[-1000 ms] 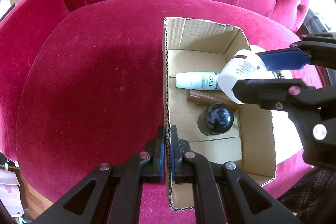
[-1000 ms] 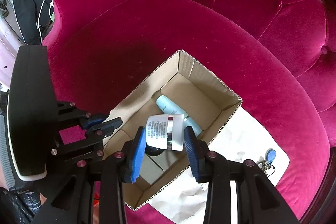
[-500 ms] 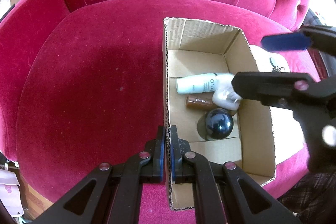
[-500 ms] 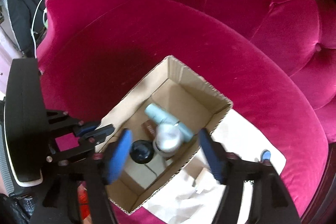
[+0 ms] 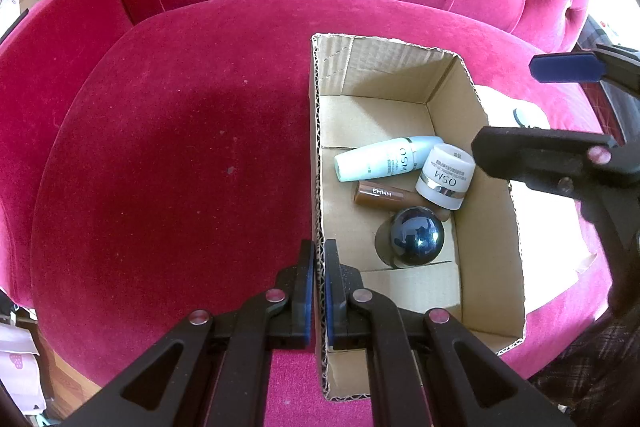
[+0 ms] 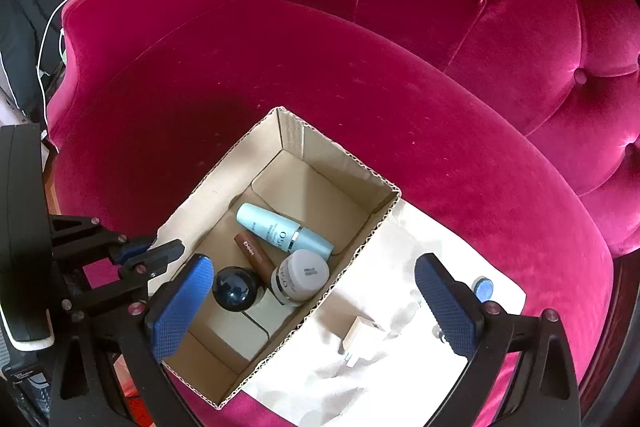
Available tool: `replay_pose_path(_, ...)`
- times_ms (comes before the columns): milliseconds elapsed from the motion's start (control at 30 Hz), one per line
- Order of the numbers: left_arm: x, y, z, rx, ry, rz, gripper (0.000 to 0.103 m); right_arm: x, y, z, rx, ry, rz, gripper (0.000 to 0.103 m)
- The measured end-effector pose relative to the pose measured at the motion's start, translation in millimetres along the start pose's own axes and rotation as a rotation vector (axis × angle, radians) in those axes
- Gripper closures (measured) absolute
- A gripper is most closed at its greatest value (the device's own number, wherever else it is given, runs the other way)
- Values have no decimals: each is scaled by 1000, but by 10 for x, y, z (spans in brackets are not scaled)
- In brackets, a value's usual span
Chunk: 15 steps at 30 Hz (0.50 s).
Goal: Organize rigid objects
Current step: 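Move the right tool back over the paper toward the white plug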
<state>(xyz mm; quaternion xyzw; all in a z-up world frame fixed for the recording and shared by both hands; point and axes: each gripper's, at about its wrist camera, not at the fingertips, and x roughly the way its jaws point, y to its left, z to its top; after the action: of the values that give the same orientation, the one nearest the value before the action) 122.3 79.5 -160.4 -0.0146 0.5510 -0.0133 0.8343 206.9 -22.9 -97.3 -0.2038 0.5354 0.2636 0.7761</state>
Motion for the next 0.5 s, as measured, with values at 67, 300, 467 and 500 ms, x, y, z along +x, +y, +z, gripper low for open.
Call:
replay_pose_path(67, 1, -1, 0, 0, 0, 0, 99, -12, -26, -8, 5, -2, -2, 0)
replay_pose_path(300, 1, -1, -1, 0, 0, 0, 99, -72, -118, -43, 30, -12, -24, 0)
replay_pose_path(467, 2, -2, -3, -1, 0, -1, 99, -113, -220, -91, 62, -12, -48, 0)
replay_pose_path(500, 4, -5, -2, -1, -1, -1, 99, -117, -249, -109, 71, -9, -53, 0)
